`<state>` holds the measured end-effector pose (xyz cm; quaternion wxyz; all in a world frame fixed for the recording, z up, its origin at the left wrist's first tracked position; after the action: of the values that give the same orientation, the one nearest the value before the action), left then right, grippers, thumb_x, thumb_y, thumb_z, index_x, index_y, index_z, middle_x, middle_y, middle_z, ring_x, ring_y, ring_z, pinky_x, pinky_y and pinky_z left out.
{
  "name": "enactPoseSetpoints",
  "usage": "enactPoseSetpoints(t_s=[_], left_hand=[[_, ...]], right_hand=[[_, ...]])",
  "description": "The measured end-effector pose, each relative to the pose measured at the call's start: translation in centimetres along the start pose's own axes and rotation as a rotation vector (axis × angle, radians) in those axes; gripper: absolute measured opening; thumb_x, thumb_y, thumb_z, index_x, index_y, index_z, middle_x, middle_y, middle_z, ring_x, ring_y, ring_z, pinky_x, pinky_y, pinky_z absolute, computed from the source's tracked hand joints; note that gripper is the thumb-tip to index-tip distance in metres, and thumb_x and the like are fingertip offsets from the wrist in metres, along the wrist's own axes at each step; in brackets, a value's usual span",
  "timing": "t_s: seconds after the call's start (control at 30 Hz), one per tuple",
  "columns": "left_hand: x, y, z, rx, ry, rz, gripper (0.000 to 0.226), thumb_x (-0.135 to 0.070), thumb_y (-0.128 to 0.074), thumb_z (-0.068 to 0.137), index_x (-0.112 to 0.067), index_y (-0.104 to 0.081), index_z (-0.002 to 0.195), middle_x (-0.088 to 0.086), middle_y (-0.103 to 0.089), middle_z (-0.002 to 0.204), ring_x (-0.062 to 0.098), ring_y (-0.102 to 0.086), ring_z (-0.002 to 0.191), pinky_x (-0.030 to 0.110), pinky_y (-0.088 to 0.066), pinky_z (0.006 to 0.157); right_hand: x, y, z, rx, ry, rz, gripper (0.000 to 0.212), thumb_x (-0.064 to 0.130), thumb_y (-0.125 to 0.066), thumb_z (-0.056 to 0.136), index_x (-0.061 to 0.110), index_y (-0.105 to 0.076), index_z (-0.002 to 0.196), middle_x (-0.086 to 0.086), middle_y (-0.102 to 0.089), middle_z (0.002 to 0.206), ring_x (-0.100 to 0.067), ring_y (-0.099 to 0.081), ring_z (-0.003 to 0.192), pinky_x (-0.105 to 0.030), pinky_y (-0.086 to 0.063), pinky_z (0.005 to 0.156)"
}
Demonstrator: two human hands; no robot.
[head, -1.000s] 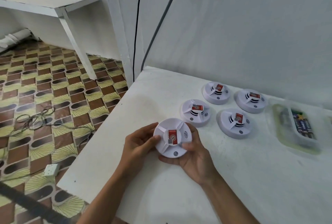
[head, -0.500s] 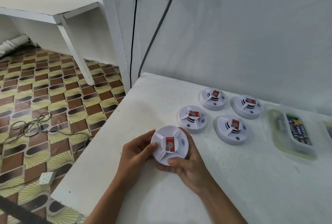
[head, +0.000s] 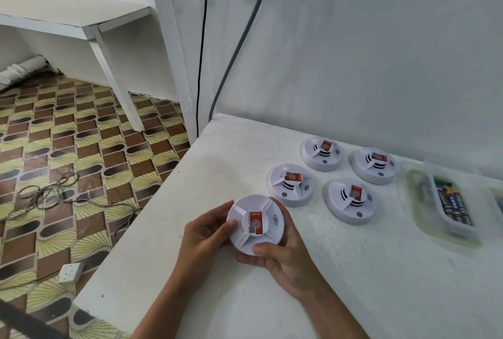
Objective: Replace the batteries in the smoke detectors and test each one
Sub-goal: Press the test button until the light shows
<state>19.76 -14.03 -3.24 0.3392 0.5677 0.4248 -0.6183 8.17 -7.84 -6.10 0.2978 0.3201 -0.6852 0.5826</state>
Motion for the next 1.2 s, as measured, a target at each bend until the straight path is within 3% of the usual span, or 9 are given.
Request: enactPoseSetpoints(t_s=[0.53,0.67,0.8,0.87,1.0,1.2], left_hand=[[-0.05,-0.05,0.1,0.009,-0.016,0.049,0.042,-0.031,-0.069,0.078,-0.017,-0.067,0.117,0.0,-0.073,0.112,0.021,-0.069,0.104,0.031,-0.058,0.081],[-0.04,-0.04,0.13,0.01,-0.012,0.033,0.037,-0.024,-0.065,0.081,-0.015,-0.066,0.117,0.001,-0.073,0.111,0.021,-0.069,0.103,0.03,-0.057,0.079],[-0.01,0.0,0.06,0.008,-0.011,0.005,0.052,-0.037,-0.069,0.074,-0.013,-0.065,0.119,0.004,-0.073,0.111,0.023,-0.069,0.104,0.032,-0.057,0.082],[-0.09,-0.07,0.03,0.01,-0.009,0.012,0.049,-0.036,-0.069,0.075,-0.014,-0.066,0.119,0.004,-0.073,0.111,0.023,-0.069,0.103,0.032,-0.057,0.081],[-0.23,-0.04,0.01,0.01,-0.018,0.029,0.033,-0.018,-0.069,0.083,-0.015,-0.067,0.116,0.001,-0.074,0.109,0.021,-0.069,0.102,0.028,-0.057,0.079],[-0.36,-0.19,-0.07,0.011,-0.025,0.061,0.033,-0.023,-0.063,0.082,-0.021,-0.067,0.115,-0.002,-0.073,0.109,0.02,-0.069,0.102,0.031,-0.058,0.08]], right_hand=[[0.02,0.18,0.02,-0.019,-0.013,0.007,0.08,-0.015,-0.065,0.069,0.025,-0.047,0.136,-0.018,-0.054,0.133,-0.041,-0.058,0.116,-0.055,-0.053,0.08],[0.21,-0.29,0.13,-0.003,-0.018,0.086,0.08,0.007,-0.081,0.067,0.023,-0.046,0.137,-0.022,-0.051,0.135,-0.045,-0.054,0.118,-0.057,-0.051,0.081],[-0.13,-0.65,0.12,0.018,-0.074,0.189,0.081,0.023,-0.083,0.07,0.019,-0.042,0.141,-0.027,-0.047,0.138,-0.049,-0.051,0.12,-0.058,-0.05,0.082],[-0.15,-0.64,0.11,0.029,-0.069,0.178,0.081,0.02,-0.083,0.07,0.019,-0.043,0.14,-0.027,-0.048,0.137,-0.049,-0.051,0.12,-0.057,-0.05,0.081],[0.09,-0.38,0.09,0.032,-0.031,0.072,0.08,-0.003,-0.073,0.066,0.022,-0.046,0.137,-0.023,-0.051,0.135,-0.045,-0.054,0.118,-0.055,-0.052,0.081],[0.02,0.06,0.06,0.008,-0.006,0.02,0.084,-0.008,-0.071,0.064,0.026,-0.046,0.137,-0.019,-0.052,0.135,-0.043,-0.054,0.12,-0.057,-0.051,0.083]])
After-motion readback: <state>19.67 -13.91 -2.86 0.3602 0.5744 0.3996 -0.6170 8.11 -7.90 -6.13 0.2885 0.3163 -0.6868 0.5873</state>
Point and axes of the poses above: each hand's wrist, its own z-axis towards the middle knuckle, its own y-axis out of the back of the hand, x = y × z, the point moved 10 cm from there along z, towards the middle knuckle
